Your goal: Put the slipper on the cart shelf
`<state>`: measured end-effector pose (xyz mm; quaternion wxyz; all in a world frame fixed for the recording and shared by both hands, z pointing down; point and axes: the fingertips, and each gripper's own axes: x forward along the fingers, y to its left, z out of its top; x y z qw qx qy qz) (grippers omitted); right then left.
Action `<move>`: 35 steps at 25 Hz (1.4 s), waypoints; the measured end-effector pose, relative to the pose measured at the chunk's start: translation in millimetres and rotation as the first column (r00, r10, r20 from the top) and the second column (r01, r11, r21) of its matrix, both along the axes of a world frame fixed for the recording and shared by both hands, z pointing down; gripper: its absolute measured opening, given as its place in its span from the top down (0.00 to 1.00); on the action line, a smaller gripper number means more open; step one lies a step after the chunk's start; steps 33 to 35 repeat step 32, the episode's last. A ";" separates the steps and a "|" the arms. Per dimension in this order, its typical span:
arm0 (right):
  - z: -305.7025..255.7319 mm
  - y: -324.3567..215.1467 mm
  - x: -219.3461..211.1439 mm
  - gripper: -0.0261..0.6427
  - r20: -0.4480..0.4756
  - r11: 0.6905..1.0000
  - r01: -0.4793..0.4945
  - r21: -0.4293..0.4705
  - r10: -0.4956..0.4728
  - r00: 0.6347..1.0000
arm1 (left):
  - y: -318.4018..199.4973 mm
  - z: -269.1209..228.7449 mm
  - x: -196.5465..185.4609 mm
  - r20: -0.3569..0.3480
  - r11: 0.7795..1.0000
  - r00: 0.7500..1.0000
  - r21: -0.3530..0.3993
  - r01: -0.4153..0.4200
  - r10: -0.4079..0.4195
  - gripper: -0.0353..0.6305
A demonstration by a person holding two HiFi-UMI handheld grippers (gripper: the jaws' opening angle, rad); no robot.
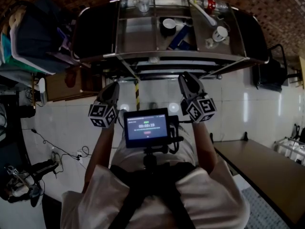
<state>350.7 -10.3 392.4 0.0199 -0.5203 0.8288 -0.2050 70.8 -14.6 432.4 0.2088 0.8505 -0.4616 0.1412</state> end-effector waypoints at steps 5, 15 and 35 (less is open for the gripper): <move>12.9 1.4 -2.2 0.81 -0.002 1.000 0.000 -0.029 0.000 1.000 | 3.7 8.2 -1.0 -0.013 1.000 1.000 -0.021 0.007 -0.007 0.95; 16.9 3.1 -0.6 0.81 -0.095 1.000 -0.005 -0.001 0.005 0.995 | 8.9 18.8 -4.3 -0.030 0.998 0.999 -0.053 0.029 -0.030 0.95; 11.5 -15.8 -17.6 0.81 -0.077 0.997 0.057 0.045 -0.054 0.996 | 26.4 46.8 13.7 -0.194 0.966 0.978 -0.227 -0.125 0.081 0.95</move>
